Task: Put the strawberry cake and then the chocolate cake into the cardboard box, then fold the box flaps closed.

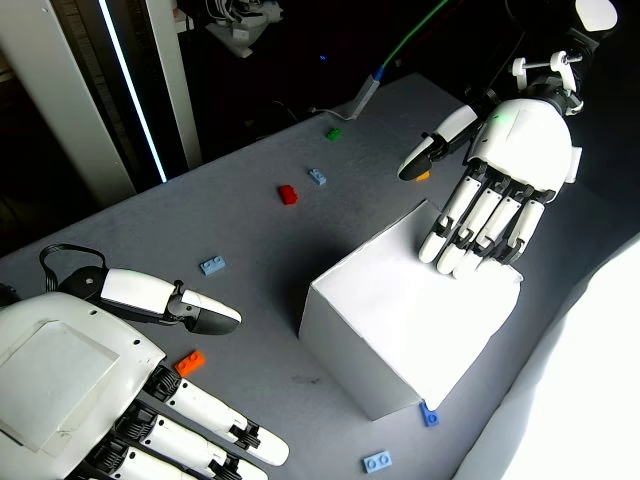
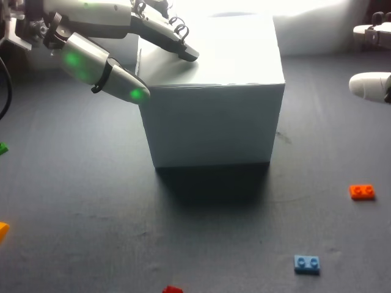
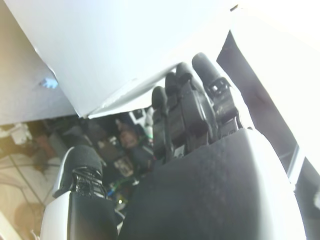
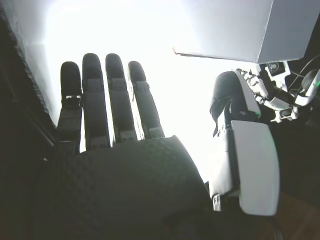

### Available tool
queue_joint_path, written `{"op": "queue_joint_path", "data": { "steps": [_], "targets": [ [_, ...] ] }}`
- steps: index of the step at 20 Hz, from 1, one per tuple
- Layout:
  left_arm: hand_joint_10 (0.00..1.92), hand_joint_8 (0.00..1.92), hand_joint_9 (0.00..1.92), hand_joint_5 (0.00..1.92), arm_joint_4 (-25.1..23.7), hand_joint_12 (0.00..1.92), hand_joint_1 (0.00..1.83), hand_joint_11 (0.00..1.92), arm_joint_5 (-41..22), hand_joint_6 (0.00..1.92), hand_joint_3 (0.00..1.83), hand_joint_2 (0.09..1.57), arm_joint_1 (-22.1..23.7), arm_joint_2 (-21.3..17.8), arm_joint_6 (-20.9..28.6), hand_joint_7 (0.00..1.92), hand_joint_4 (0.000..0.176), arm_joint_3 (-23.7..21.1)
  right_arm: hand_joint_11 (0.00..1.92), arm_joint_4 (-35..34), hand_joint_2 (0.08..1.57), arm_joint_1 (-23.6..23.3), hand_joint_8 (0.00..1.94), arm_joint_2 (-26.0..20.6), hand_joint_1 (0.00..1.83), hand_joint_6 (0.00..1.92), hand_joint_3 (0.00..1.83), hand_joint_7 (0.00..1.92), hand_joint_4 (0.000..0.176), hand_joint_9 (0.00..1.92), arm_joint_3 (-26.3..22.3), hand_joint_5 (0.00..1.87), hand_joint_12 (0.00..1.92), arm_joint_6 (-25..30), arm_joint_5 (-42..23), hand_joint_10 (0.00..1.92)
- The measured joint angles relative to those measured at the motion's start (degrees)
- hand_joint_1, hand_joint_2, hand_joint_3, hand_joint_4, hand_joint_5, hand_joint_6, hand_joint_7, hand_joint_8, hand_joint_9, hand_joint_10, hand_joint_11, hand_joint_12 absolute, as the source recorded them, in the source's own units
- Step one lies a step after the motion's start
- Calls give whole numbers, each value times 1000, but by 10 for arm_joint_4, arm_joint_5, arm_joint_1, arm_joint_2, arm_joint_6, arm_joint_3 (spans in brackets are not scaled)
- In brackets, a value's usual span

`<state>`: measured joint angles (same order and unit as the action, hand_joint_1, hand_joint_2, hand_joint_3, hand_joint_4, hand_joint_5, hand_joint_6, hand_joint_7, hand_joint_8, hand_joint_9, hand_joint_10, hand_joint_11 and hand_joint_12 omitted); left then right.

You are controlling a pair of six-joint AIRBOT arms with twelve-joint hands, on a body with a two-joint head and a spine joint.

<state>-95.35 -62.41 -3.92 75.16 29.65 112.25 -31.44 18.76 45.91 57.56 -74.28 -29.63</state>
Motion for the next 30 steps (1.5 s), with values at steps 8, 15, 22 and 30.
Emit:
{"op": "queue_joint_path", "data": {
  "steps": [8,15,22,30],
  "targets": [
    [5,5,460,364,-30,1247,195,0,6,6,0,1171,21,-29,4,396,5,-33,0,0,1154,0,2,0,67,2,0,348,0,367,0,283,910,0,-1,4],
    [1,3,455,369,-57,1247,178,0,4,4,1,1175,46,-86,19,400,0,-56,0,1,1150,2,0,0,56,0,0,335,0,358,0,267,892,0,-1,0],
    [20,17,515,403,-84,1310,159,0,-5,9,2,1185,66,-148,35,489,0,-71,0,1,1142,4,23,0,13,26,0,427,0,428,0,357,958,0,-1,20],
    [1182,618,574,925,-142,1718,184,128,-19,112,1,1192,66,-225,46,864,0,-150,331,2,1181,4,39,0,0,66,0,1043,0,801,0,981,1553,0,-1,581]
  ]
}}
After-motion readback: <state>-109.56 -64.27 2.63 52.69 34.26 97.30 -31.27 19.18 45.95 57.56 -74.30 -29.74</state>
